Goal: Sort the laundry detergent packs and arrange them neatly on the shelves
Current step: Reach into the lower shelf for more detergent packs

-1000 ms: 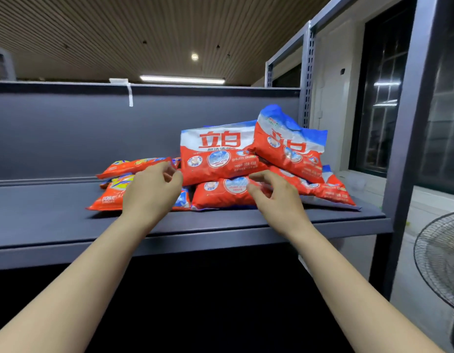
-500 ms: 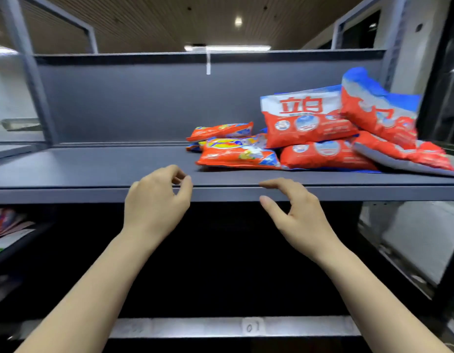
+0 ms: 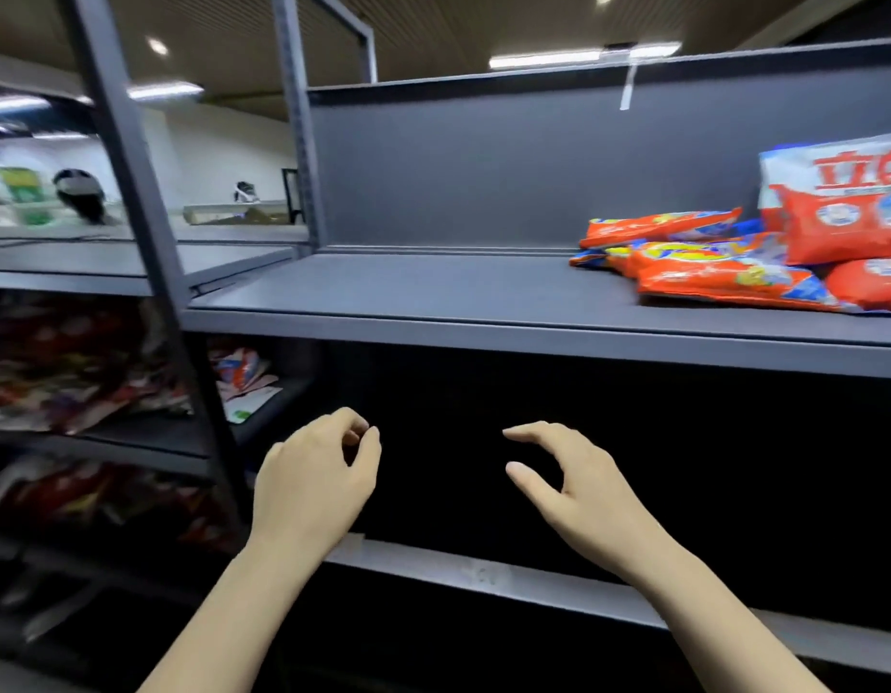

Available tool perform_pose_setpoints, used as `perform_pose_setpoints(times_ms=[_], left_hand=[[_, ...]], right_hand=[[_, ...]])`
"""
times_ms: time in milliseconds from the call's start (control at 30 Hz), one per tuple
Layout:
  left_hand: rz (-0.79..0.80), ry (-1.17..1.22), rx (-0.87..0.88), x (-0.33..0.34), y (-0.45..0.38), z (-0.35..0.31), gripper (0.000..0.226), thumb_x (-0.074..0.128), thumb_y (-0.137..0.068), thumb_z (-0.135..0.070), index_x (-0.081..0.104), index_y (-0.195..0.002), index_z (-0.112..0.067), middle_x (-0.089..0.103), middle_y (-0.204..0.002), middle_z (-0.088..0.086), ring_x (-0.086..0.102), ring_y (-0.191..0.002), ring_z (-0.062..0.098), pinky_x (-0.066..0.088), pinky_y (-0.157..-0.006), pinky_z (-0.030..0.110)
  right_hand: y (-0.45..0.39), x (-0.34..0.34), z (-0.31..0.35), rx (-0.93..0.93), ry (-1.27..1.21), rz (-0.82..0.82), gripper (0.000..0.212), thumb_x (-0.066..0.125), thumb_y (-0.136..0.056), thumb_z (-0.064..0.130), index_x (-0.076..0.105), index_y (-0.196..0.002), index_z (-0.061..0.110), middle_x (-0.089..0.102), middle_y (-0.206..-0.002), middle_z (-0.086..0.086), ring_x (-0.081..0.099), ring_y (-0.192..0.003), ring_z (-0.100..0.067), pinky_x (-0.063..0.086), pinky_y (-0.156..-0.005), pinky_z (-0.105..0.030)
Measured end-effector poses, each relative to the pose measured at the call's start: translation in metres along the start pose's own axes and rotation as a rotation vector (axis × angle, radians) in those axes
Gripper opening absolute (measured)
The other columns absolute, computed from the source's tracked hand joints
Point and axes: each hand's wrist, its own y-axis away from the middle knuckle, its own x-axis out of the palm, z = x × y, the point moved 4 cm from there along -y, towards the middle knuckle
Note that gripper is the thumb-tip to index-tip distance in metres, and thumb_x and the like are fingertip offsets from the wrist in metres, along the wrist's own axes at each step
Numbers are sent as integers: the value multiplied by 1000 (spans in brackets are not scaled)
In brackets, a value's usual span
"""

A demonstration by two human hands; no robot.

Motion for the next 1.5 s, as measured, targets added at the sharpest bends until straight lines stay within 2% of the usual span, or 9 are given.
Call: perform_pose_setpoints(times_ms=[400,567,733,800,900,1000,1067,1200,1500], left_hand=[[-2,-158,-313,-66,8,174,17,48,-92,-40,57,-82,-29,59,-72,-16,53,-69,13,38,-67,31],[-19,-212,-400,-89,-1,237,17,48,-93,-40,56,-81,-30,57,-63,-15,52,-62,4,38,-62,30],[-59,-258,-475,-107,-26,304,17,48,-93,-40,56,-81,-31,60,-67,-15,53,-63,1,42,-70,31],[-64,-278,-490,-115,-40,329,18,48,-93,-40,56,-79,-31,60,-65,-14,52,-61,1,42,-70,30],[-76,-311,-503,-124,-61,365,19,47,-92,-41,55,-78,-31,59,-61,-13,53,-58,1,41,-66,29],[-76,-326,-521,-127,-74,399,17,46,-93,-41,56,-83,-32,59,-67,-15,53,-62,2,46,-70,31],[-61,-314,-541,-126,-80,419,16,45,-93,-40,56,-84,-32,59,-70,-16,55,-65,3,48,-74,33],[-51,-300,-545,-124,-98,459,16,46,-93,-40,56,-84,-32,58,-70,-18,53,-65,1,47,-73,31],[117,-349,-432,-124,-179,570,20,42,-94,-45,55,-89,-31,60,-69,-13,58,-62,8,48,-60,26]], right_hand=[[-53,145,90,-106,-92,230,32,50,-93,43,50,-125,41,48,-118,33,40,-115,13,32,-92,-9],[-86,206,122,-158,-140,289,33,49,-93,44,50,-126,41,49,-119,33,41,-114,12,36,-94,-14],[-126,274,153,-210,-203,338,32,47,-92,47,50,-124,42,49,-114,36,44,-111,10,39,-88,-14],[-143,299,166,-217,-219,352,33,46,-92,48,50,-124,41,51,-118,31,44,-112,9,38,-89,-15],[-166,334,185,-237,-220,376,33,47,-92,48,50,-124,41,50,-119,32,41,-113,12,32,-87,-5],[-189,363,199,-237,-212,402,33,48,-93,46,50,-125,40,50,-119,29,42,-114,12,30,-85,-2],[-201,378,206,-227,-204,414,33,48,-93,45,50,-125,38,51,-119,27,44,-114,9,33,-87,-4],[-224,406,211,-185,-163,431,37,48,-94,44,49,-129,34,52,-129,20,44,-121,2,37,-100,-22],[-280,469,239,-57,-88,318,37,50,-92,42,52,-127,29,55,-127,14,49,-118,-3,40,-97,-25]])
